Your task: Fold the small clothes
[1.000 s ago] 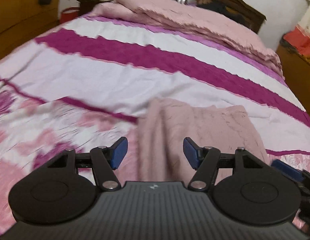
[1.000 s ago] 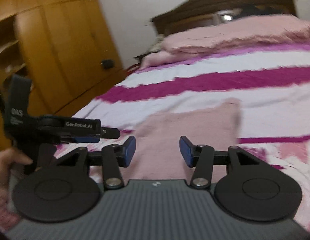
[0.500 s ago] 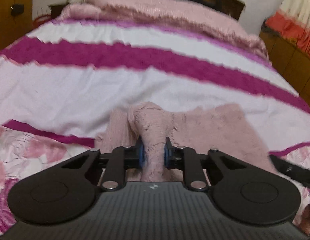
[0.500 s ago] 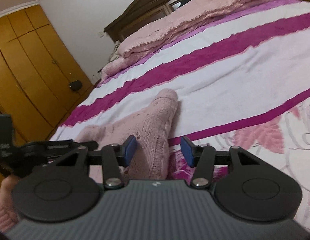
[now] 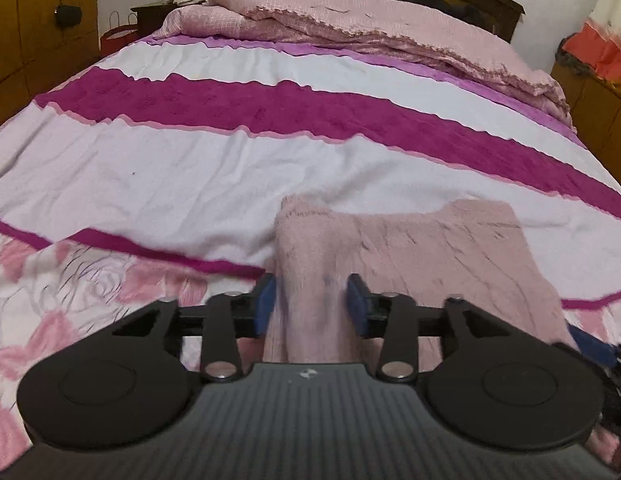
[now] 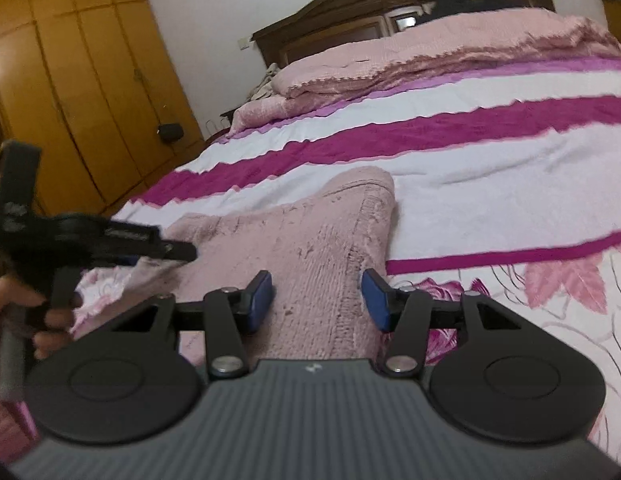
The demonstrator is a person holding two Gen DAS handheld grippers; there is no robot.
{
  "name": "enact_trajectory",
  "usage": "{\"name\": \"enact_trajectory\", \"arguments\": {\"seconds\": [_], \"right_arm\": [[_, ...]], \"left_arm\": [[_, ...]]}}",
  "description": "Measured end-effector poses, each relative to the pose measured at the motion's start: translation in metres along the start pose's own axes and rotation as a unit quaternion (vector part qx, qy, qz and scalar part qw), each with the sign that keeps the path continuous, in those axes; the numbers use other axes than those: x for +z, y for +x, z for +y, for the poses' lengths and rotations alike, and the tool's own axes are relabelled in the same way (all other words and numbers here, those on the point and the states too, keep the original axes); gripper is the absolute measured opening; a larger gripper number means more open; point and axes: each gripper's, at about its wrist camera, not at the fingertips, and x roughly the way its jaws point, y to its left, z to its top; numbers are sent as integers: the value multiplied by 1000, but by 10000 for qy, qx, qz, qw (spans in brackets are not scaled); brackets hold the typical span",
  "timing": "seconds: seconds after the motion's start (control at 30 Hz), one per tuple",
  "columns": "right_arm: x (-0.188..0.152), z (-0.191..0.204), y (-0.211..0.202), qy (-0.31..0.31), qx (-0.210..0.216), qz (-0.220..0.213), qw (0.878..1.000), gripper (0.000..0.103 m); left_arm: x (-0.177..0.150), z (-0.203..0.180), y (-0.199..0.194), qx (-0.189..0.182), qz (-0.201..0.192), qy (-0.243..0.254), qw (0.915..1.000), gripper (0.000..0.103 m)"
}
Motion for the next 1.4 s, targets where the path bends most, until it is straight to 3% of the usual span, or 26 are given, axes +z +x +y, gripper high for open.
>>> {"name": "enact_trajectory", "arguments": {"seconds": [0.1,0.17,0.3,0.4,0.57,0.73,0.87,0.93,1.0,1.07,1.1,1.13,1.23,1.4], "right_arm": [[-5,-1,-15,192,-35,-68,9998,54],[-10,0,-24,225,-73,-87,9997,54],[-19,7,-28,269,5,79,9996,53],[-24,16,-27,75,65,128,9999,59],[-14,-7,-30,683,478,127,9964,74],[-9,-28,-16,909,449,458,9938,78],[-14,-39,9,1243,850,826,9851,81],[-16,-36,18,1140,973,802,9854,81],[-18,-32,27,1088,1119,821,9843,81],[-17,-32,33,1153,1257,828,9818,78],[-15,-33,35,1254,1305,839,9799,64],[-12,-35,37,1413,1366,874,9766,61],[5,-36,34,1643,1579,875,9697,53],[37,-26,6,1660,1844,794,9655,51]], "left_arm": [[-14,-4,-32,-253,12,51,9997,69],[-28,-10,-47,-354,66,212,9991,71],[-58,-15,-50,195,264,665,9972,76],[-67,0,-51,234,221,406,9987,81],[-66,16,-45,-246,282,-227,9990,82],[-66,28,-32,-791,481,-786,9926,84],[-66,35,-21,-1018,512,-991,9885,89],[-68,36,-17,-1290,534,-1057,9846,91],[-71,38,-10,-1754,622,-1222,9749,91],[-74,39,-3,-2149,640,-1444,9638,89],[-74,38,-2,-2197,585,-1433,9632,83],[-74,36,-3,-2178,539,-1367,9649,69],[-71,40,-7,-2254,445,-1543,9609,51],[-59,28,-29,-2530,311,-1675,9524,48]]}}
